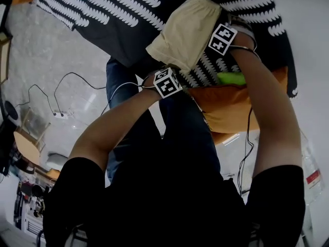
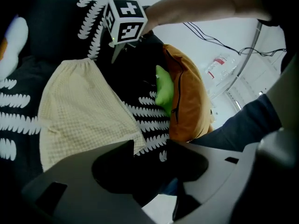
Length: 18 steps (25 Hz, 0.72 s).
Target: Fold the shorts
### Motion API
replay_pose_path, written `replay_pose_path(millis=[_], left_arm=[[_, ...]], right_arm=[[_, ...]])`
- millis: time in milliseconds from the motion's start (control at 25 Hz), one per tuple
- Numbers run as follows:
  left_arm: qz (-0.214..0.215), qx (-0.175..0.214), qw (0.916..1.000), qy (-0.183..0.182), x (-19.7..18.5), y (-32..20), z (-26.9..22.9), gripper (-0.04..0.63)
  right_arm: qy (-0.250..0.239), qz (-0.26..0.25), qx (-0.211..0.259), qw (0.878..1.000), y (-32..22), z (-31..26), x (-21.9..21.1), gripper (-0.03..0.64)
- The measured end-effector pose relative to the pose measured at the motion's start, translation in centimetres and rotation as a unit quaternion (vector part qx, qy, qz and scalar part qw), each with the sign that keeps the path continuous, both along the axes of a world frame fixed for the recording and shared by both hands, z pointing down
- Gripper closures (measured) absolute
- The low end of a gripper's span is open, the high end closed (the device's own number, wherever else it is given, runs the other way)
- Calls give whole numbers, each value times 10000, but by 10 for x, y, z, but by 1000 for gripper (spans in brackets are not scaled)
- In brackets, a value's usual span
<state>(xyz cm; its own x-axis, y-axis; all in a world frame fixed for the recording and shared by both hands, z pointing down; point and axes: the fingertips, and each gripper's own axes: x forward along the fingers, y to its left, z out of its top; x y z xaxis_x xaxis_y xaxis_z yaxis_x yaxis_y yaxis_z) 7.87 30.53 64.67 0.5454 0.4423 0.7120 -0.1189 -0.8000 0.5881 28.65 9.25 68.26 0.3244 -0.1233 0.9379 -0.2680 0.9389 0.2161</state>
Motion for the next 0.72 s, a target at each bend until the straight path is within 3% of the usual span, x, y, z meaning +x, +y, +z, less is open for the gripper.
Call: replay_pose_path(millis=[160, 280, 360, 480, 560, 720], left_arm=[[-29, 211, 9997, -98, -8, -33, -33, 357], [-53, 364, 9992, -167, -8, -61, -53, 356], [-108, 422, 9988, -200, -12, -79, -59, 354], [-164, 522, 9981, -268, -21, -104, -60, 353], [-149, 583, 9977, -302, -15, -121, -69, 350], [-167, 722, 9969, -271, 5, -156, -80, 345]], right_arm=[[-670, 1213, 259, 9900, 26, -35, -4, 284], [-1167, 2139, 460, 9688, 38, -55, 2, 282], [-1672, 2763, 763, 9433, 36, -65, -3, 282], [-2678, 3571, 1281, 8856, 26, -79, -20, 284], [-3117, 3890, 1504, 8538, 20, -94, -19, 285], [-3491, 4331, 1790, 8115, 15, -104, -7, 288]])
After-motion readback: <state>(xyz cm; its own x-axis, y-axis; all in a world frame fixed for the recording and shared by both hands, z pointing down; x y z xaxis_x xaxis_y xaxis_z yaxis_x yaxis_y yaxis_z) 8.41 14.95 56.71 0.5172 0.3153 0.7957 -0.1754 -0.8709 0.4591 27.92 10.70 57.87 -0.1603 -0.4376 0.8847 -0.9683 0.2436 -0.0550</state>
